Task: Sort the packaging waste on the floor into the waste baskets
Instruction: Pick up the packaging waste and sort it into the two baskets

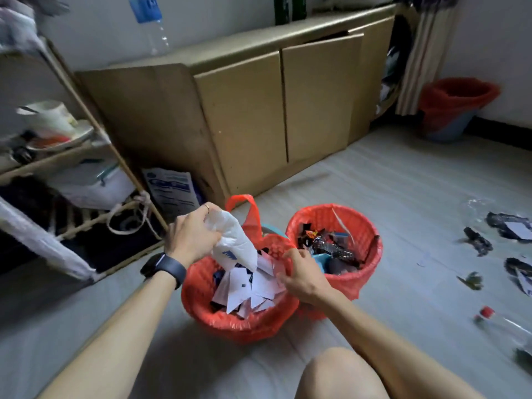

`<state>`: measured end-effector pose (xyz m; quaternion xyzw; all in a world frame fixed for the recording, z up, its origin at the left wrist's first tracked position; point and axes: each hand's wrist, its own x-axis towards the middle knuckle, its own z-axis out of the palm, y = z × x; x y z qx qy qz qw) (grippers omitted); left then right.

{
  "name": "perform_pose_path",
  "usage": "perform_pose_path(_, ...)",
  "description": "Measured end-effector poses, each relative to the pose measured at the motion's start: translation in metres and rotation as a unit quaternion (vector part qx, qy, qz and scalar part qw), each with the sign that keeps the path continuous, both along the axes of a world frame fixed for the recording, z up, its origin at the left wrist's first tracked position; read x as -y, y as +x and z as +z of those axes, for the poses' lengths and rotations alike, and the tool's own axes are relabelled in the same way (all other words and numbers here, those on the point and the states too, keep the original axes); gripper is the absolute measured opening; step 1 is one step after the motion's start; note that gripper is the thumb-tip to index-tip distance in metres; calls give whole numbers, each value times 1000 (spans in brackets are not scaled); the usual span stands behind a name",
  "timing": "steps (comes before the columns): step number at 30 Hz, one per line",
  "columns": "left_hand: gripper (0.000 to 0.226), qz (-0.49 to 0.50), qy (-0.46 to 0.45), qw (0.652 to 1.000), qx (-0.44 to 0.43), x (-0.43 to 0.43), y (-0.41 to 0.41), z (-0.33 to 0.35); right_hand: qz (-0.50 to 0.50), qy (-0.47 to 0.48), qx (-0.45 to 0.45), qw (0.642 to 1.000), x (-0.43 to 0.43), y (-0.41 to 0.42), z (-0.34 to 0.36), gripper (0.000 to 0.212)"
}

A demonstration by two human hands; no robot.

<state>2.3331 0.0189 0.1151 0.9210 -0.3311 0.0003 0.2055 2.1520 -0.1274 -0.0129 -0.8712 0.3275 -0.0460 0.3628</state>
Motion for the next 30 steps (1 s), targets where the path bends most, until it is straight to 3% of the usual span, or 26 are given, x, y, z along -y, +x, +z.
perform_pose_path(3, 35, -12, 52, 995, 87, 7, 2, -44, 51, -88, -40, 994, -1, 1, -17, 40)
perform_pose_path(6, 31, -23, 75, 991, 105, 17, -3, -87, 102, -169, -63, 978, 6, 1, -28, 55)
perform_pose_path(11, 34, -49, 130, 980, 146, 28, 13, -134, 99, -126, -43, 986, 4, 7, -50, 86)
perform_pose_path(19, 51, -97, 224, 952, 185, 27, 31, -182, 68, -146, -6, 987, -10, 6, -57, 84)
perform_pose_path(24, 51, -87, 307, 943, 98, 23, 36, -204, 65, -179, -21, 982, -11, 8, -55, 85)
perform_pose_path(27, 60, -72, 287, 955, 35, 18, 36, -216, 65, -191, -49, 978, -7, 15, -51, 83)
perform_pose_path(30, 63, -39, 239, 967, -71, 17, 34, -219, 68, -236, -52, 968, -4, 22, -50, 63)
